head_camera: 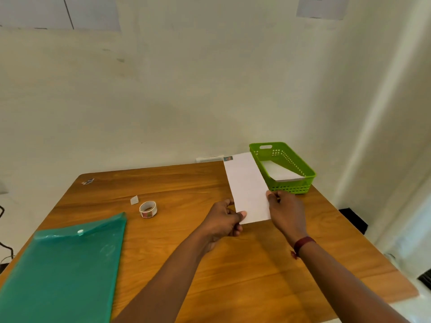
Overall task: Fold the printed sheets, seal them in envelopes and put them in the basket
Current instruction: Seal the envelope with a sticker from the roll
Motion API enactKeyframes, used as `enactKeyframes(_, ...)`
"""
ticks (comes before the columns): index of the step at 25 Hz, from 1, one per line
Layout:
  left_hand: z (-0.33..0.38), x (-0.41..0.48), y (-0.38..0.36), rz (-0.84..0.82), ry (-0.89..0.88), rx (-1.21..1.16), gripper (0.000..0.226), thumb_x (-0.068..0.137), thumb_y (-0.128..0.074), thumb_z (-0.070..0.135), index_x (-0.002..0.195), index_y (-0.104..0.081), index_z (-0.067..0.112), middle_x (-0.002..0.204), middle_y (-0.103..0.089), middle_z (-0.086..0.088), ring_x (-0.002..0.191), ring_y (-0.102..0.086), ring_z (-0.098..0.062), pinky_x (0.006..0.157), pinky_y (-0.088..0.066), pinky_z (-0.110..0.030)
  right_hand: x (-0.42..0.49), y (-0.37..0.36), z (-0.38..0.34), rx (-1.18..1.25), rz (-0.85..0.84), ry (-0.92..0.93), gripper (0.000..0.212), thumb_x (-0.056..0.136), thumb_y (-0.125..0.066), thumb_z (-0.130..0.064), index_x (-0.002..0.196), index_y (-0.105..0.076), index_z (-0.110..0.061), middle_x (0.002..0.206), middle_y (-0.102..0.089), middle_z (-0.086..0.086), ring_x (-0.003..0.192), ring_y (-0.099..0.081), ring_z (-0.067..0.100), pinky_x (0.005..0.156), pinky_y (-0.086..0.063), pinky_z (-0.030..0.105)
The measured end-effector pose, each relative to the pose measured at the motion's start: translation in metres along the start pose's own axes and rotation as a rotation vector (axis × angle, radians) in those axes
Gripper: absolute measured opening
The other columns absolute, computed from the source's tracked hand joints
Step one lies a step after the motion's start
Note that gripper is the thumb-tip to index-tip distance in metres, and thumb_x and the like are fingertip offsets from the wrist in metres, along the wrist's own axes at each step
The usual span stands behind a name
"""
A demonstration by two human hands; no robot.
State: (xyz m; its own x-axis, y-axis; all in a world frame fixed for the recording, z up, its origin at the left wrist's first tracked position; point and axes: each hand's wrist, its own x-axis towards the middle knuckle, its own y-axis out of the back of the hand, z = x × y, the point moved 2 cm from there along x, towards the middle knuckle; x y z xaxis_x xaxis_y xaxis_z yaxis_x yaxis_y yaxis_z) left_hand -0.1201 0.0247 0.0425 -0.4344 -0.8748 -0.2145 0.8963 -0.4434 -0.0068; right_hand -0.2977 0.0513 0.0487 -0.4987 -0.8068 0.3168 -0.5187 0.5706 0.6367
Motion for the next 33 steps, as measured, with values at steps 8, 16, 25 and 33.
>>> enactKeyframes(8,0.048,0.065,-0.054,0.003,-0.047,-0.095,0.045,0.091,-0.067,0.007,0.132,-0.048,0.003,0.087,-0.064,-0.012,0.056,-0.058,-0.012,0.055,-0.053,-0.027,0.079,0.05,0.017,-0.091,0.098,-0.05,0.036,0.098,-0.05,-0.037,0.075,-0.061,-0.012,0.071,-0.059,0.001,0.066,-0.056,0.021,0.063,-0.048,0.034)
enactKeyframes(16,0.068,0.125,-0.087,-0.051,-0.004,-0.113,0.05,0.094,-0.061,0.003,0.14,-0.04,0.0,0.083,-0.058,-0.012,0.059,-0.054,-0.013,0.049,-0.05,-0.023,0.158,0.053,0.06,-0.112,-0.031,-0.173,0.033,0.093,-0.059,-0.032,0.071,-0.069,-0.008,0.071,-0.064,0.009,0.069,-0.058,0.026,0.055,-0.038,0.028)
enactKeyframes(25,0.046,0.176,-0.104,0.068,0.052,-0.117,0.042,0.09,-0.067,0.001,0.127,-0.047,-0.005,0.067,-0.058,-0.01,0.048,-0.054,-0.013,0.057,-0.047,-0.031,0.2,0.033,0.094,-0.297,-0.115,-0.207,0.028,0.089,-0.059,-0.036,0.076,-0.067,-0.012,0.07,-0.058,0.005,0.074,-0.058,0.028,0.062,-0.041,0.03)
enactKeyframes(33,0.038,0.189,-0.091,0.179,0.039,-0.027,0.04,0.087,-0.071,0.007,0.122,-0.053,0.001,0.072,-0.059,-0.011,0.047,-0.051,-0.011,0.04,-0.043,-0.02,0.207,0.013,0.086,-0.426,-0.106,-0.115,0.027,0.09,-0.058,-0.038,0.09,-0.068,-0.013,0.084,-0.063,0.009,0.078,-0.059,0.03,0.063,-0.041,0.03)
